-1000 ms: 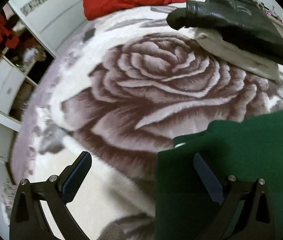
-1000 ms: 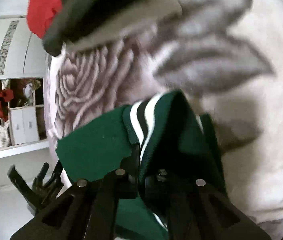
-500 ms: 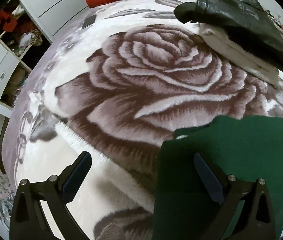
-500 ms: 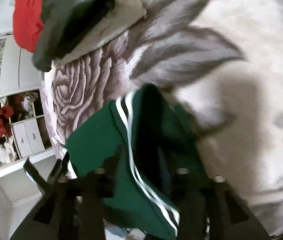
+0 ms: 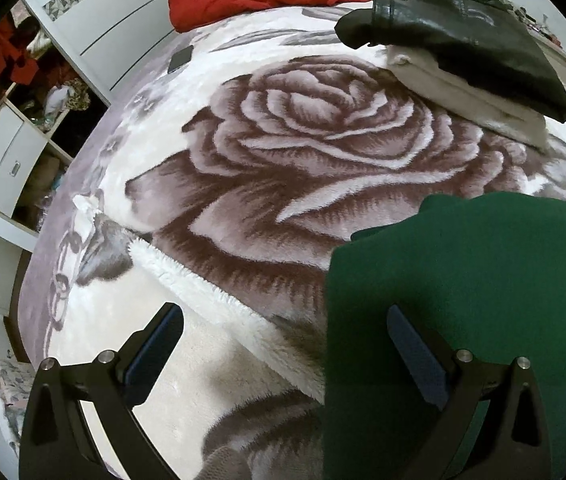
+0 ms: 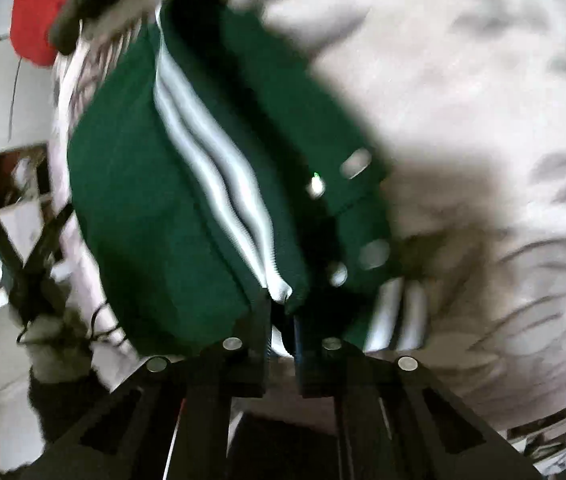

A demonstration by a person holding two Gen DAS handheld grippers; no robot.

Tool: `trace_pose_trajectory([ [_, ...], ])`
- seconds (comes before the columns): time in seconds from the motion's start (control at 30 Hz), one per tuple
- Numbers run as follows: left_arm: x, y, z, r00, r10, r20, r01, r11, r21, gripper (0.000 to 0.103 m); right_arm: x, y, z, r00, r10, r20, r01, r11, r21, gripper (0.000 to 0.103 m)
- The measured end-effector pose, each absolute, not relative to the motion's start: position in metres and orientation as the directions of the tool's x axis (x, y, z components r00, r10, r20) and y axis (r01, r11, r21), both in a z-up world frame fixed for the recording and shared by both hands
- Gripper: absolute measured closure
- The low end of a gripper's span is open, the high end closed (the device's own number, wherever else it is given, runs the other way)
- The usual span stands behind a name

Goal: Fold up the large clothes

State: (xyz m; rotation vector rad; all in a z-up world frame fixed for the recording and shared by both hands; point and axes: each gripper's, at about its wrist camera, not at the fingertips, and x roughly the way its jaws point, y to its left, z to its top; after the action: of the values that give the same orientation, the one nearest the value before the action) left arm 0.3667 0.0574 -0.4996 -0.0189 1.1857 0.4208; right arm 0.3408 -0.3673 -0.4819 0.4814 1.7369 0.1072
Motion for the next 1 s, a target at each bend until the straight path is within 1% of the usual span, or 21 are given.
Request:
trace_pose_trajectory([
  [0.03, 0.366, 0.056, -0.499, 0.301, 0.319, -0.898, -0.326, 0.92, 0.218, 0.0, 0.342, -0.377, -0.489, -0.165, 0.397, -0.903, 0.299, 0.893, 0.338, 0.094],
  [0.1, 0.363, 0.054, -0.499, 0.293, 0.33, -0.897, -0.314, 0.92, 0.236, 0.0, 0.329, -0.393, -0.505, -0.189, 0.512, -0.838, 0.453, 0.802, 0.389, 0.088],
  [0.13, 0.36, 0.054, -0.499, 0.29, 0.33, -0.898, -0.314, 0.92, 0.236, 0.0, 0.323, -0.396, -0.507, -0.19, 0.548, -0.815, 0.492, 0.771, 0.404, 0.078],
  [0.17, 0.357, 0.054, -0.5, 0.286, 0.323, -0.902, -0.317, 0.92, 0.229, 0.0, 0.315, -0.399, -0.504, -0.172, 0.572, -0.802, 0.524, 0.742, 0.417, 0.075],
  [0.2, 0.355, 0.055, -0.501, 0.279, 0.312, -0.908, -0.321, 0.922, 0.218, 0.0, 0.304, -0.407, -0.496, -0.105, 0.585, -0.804, 0.563, 0.702, 0.436, 0.072],
  [0.23, 0.353, 0.055, -0.502, 0.274, 0.304, -0.912, -0.323, 0.923, 0.211, 0.0, 0.296, -0.413, -0.491, -0.063, 0.587, -0.807, 0.591, 0.674, 0.444, 0.066],
  [0.27, 0.351, 0.054, -0.504, 0.27, 0.296, -0.917, -0.326, 0.924, 0.202, 0.0, 0.284, -0.418, -0.488, -0.035, 0.586, -0.809, 0.633, 0.639, 0.436, 0.05],
  [0.3, 0.349, 0.054, -0.505, 0.267, 0.291, -0.919, -0.328, 0.924, 0.197, 0.0, 0.274, -0.422, -0.49, -0.043, 0.584, -0.811, 0.676, 0.614, 0.407, 0.038],
  [0.33, 0.347, 0.053, -0.505, 0.266, 0.292, -0.919, -0.328, 0.924, 0.199, 0.0, 0.26, -0.425, -0.497, -0.042, 0.6, -0.799, 0.724, 0.569, 0.389, 0.023],
  [0.43, 0.344, 0.05, -0.506, 0.268, 0.297, -0.917, -0.321, 0.925, 0.205, 0.0, 0.241, -0.418, -0.522, -0.008, 0.661, -0.75, 0.788, 0.466, 0.402, 0.023],
  [0.5, 0.345, 0.051, -0.508, 0.271, 0.295, -0.916, -0.321, 0.925, 0.203, 0.0, 0.243, -0.416, -0.538, 0.053, 0.675, -0.736, 0.777, 0.436, 0.455, 0.021],
  [0.6, 0.344, 0.05, -0.509, 0.271, 0.293, -0.917, -0.318, 0.926, 0.202, 0.0, 0.256, -0.407, -0.564, 0.145, 0.685, -0.714, 0.751, 0.393, 0.53, 0.021],
  [0.63, 0.344, 0.049, -0.51, 0.271, 0.294, -0.916, -0.316, 0.927, 0.204, 0.0, 0.256, -0.405, -0.563, 0.18, 0.66, -0.729, 0.746, 0.392, 0.539, 0.027],
  [0.7, 0.343, 0.05, -0.512, 0.267, 0.3, -0.916, -0.31, 0.926, 0.213, 0.0, 0.261, -0.398, -0.546, 0.225, 0.613, -0.757, 0.682, 0.455, 0.572, 0.043],
  [0.73, 0.344, 0.052, -0.513, 0.266, 0.293, -0.918, -0.308, 0.928, 0.207, 0.0, 0.263, -0.394, -0.532, 0.245, 0.605, -0.757, 0.623, 0.5, 0.601, 0.058],
  [0.77, 0.343, 0.054, -0.514, 0.265, 0.281, -0.922, -0.308, 0.931, 0.195, 0.0, 0.264, -0.39, -0.518, 0.259, 0.595, -0.761, 0.556, 0.552, 0.621, 0.064],
  [0.83, 0.342, 0.056, -0.516, 0.264, 0.261, -0.929, -0.312, 0.934, 0.174, 0.0, 0.269, -0.384, -0.49, 0.288, 0.56, -0.777, 0.404, 0.664, 0.629, 0.067],
  [0.9, 0.342, 0.055, -0.518, 0.268, 0.238, -0.934, -0.307, 0.94, 0.151, 0.0, 0.274, -0.381, -0.484, 0.275, 0.506, -0.817, 0.281, 0.771, 0.572, 0.067],
  [0.93, 0.341, 0.053, -0.519, 0.267, 0.236, -0.934, -0.306, 0.94, 0.15, 0.0, 0.278, -0.378, -0.493, 0.244, 0.49, -0.837, 0.266, 0.796, 0.544, 0.067],
  [0.97, 0.341, 0.051, -0.519, 0.264, 0.243, -0.933, -0.306, 0.939, 0.158, 0.0, 0.28, -0.381, -0.51, 0.196, 0.499, -0.844, 0.289, 0.793, 0.536, 0.065],
  [1.0, 0.34, 0.051, -0.518, 0.263, 0.25, -0.932, -0.306, 0.937, 0.165, 0.0, 0.281, -0.386, -0.525, 0.149, 0.519, -0.841, 0.339, 0.773, 0.537, 0.058],
])
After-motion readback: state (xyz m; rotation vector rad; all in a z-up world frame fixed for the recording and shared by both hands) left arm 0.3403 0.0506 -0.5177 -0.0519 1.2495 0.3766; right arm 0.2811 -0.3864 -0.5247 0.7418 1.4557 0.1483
